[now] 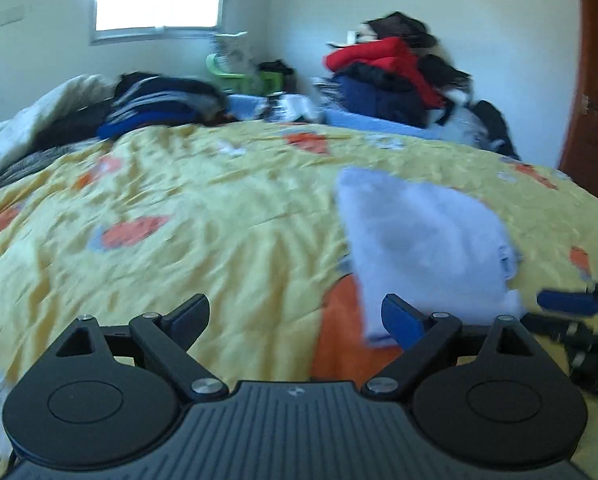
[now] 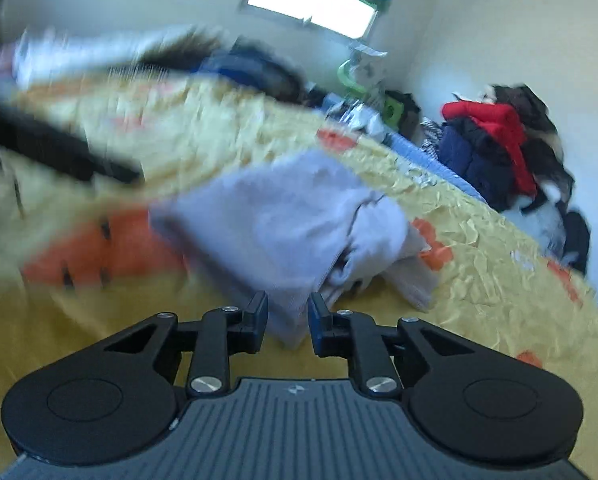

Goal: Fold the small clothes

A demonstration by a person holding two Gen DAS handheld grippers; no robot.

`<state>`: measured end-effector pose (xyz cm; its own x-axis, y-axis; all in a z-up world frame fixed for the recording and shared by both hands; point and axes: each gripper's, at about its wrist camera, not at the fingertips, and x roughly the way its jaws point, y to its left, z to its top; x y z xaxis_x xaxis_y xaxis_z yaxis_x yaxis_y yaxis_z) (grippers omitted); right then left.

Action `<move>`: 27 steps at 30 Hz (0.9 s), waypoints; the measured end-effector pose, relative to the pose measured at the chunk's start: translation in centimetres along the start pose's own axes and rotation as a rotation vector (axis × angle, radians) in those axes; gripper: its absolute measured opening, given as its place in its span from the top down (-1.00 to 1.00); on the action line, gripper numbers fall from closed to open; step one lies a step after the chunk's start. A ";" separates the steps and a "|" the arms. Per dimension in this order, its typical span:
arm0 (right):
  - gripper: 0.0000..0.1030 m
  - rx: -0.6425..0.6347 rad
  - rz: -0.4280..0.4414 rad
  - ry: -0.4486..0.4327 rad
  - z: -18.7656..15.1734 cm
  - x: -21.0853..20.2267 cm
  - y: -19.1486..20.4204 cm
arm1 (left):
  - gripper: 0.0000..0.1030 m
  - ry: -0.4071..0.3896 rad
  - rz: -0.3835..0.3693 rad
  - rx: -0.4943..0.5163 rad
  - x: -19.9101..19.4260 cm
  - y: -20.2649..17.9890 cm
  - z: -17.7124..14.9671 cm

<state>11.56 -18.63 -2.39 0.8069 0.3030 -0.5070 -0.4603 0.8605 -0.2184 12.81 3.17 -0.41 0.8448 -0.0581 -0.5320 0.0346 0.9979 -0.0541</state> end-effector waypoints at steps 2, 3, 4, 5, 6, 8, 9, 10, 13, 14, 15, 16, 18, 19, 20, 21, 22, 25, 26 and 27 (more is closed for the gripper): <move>0.48 0.159 0.018 -0.065 0.7 -0.6 -1.8 | -0.83 0.007 -0.006 0.027 1.0 -1.3 0.5; 0.47 0.232 0.019 -0.089 0.8 -0.4 -2.5 | -0.83 0.007 -0.004 0.044 1.4 -1.8 0.6; 0.47 0.287 0.019 -0.097 0.8 0.1 -2.9 | -0.84 0.018 0.004 0.075 2.0 -2.5 0.5; 0.43 0.329 0.024 -0.085 0.7 0.9 -3.2 | -0.83 0.046 0.023 0.109 2.7 -3.1 0.2; 0.39 0.353 0.036 -0.044 0.6 1.9 -3.3 | -0.83 0.084 0.041 0.145 3.4 -3.6 -0.3; 0.40 0.337 0.015 0.104 0.0 3.9 -2.8 | -0.84 0.109 0.018 0.177 3.5 -3.8 -1.5; 0.39 0.295 -0.025 0.147 -0.4 4.1 -2.3 | -0.84 0.107 0.006 0.180 3.1 -3.7 -1.9; 0.38 0.263 -0.057 0.135 -0.8 3.4 -1.9 | -0.84 0.094 0.002 0.178 2.6 -3.5 -2.3; 0.35 0.323 -0.123 0.084 -0.5 1.5 -2.5 | -0.84 0.059 0.013 0.137 1.7 -2.7 -2.3; 0.27 0.350 -0.123 0.041 -0.1 1.1 -2.8 | -0.84 0.063 0.009 0.113 1.8 -2.5 -2.0; 0.24 0.371 -0.111 0.019 0.2 0.9 -2.9 | -0.84 0.067 0.001 0.090 1.8 -2.3 -1.7; 0.24 0.385 -0.091 0.011 0.3 1.1 -2.8 | -0.84 0.070 -0.003 0.076 1.9 -2.2 -1.5; 0.34 0.387 -0.050 0.031 0.3 2.3 -2.6 | -0.84 0.070 0.010 0.074 2.1 -2.4 -1.3; 0.37 0.376 -0.055 0.061 0.1 3.1 -2.2 | -0.84 0.069 0.014 0.078 2.1 -2.5 -1.3; 0.39 0.360 -0.073 0.102 -0.2 3.9 -1.9 | -0.84 0.073 0.016 0.082 2.2 -2.6 -1.3; 0.33 0.355 -0.096 0.126 -0.7 4.4 -1.7 | -0.84 0.079 0.016 0.084 2.2 -2.7 -1.4; 0.30 0.376 -0.107 0.109 -1.0 4.1 -1.8 | -0.84 0.083 0.014 0.087 2.3 -2.7 -1.5; 0.27 0.416 -0.121 0.077 -0.8 2.7 -1.6 | -0.84 0.082 0.016 0.092 2.2 -2.8 -1.7; 0.20 0.413 -0.124 0.063 -0.8 2.3 -1.5 | -0.84 0.083 0.014 0.091 2.2 -2.8 -1.8; 0.14 0.408 -0.124 0.060 -0.8 2.2 -1.5 | -0.84 0.085 0.011 0.087 2.2 -2.7 -1.8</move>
<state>13.70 -19.52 -3.81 0.8184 0.1732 -0.5479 -0.1675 0.9840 0.0608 13.63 0.25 -2.93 0.7974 -0.0456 -0.6017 0.0751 0.9969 0.0240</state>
